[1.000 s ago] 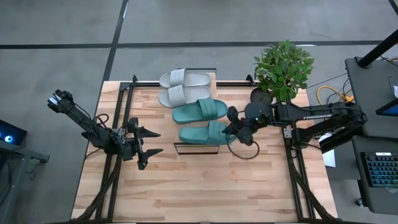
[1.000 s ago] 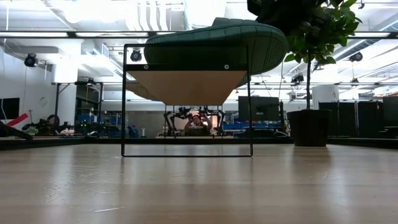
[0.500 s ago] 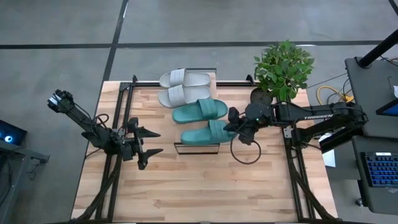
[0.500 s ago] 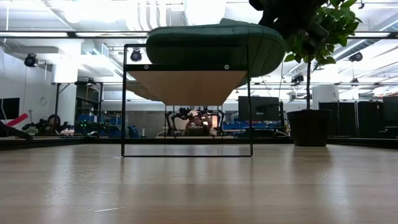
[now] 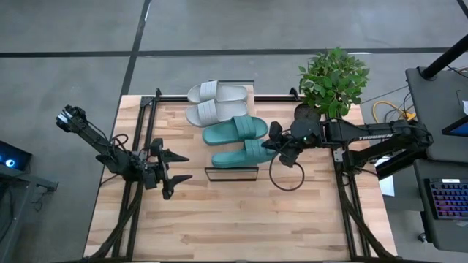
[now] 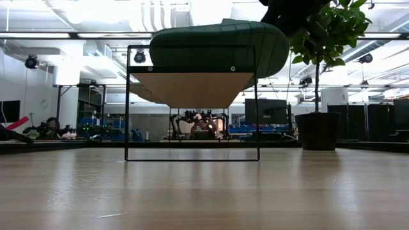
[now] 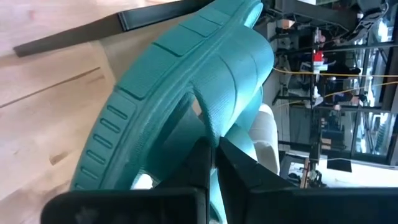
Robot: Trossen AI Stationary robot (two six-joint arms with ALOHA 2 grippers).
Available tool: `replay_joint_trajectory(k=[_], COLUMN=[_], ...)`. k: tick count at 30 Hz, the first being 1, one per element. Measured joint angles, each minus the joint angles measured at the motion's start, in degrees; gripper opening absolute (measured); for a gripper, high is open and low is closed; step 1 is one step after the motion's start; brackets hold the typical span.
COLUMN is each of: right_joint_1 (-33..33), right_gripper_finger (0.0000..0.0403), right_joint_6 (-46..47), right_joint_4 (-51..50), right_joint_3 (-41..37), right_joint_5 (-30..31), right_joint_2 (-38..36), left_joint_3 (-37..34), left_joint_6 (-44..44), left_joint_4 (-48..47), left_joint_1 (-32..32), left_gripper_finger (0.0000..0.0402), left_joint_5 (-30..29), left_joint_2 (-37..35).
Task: Pick and place slides into the shelf
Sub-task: Put the blue slide on the shelf
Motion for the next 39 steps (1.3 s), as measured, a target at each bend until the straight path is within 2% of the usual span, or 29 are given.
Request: replay_joint_trajectory(k=[13, 26, 33, 39], right_joint_1=[0.63, 2.52, 2.48, 2.46], right_gripper_finger=[0.0011, 0.0011, 0.0016, 0.0054], right_joint_6=[2.76, 2.12, 9.41, 16.46], right_joint_4=[0.09, 0.44, 2.45, 2.83], right_joint_3=[-0.21, -4.92, -4.04, -1.96], right_joint_5=[-0.64, -0.73, -0.65, -0.62], right_joint_2=[-0.86, -0.93, -0.97, -0.97], left_joint_3=[0.00, 0.00, 0.00, 0.00], left_joint_6=[-1.43, -1.55, -1.55, -1.55], left_joint_4=[-0.06, -0.05, -0.06, -0.04], left_joint_1=[0.04, 0.02, 0.02, 0.02], left_gripper_finger=[0.0251, 0.0251, 0.0251, 0.0251], left_joint_5=[0.02, 0.04, 0.04, 0.04], left_joint_2=[0.00, 0.00, 0.02, 0.02])
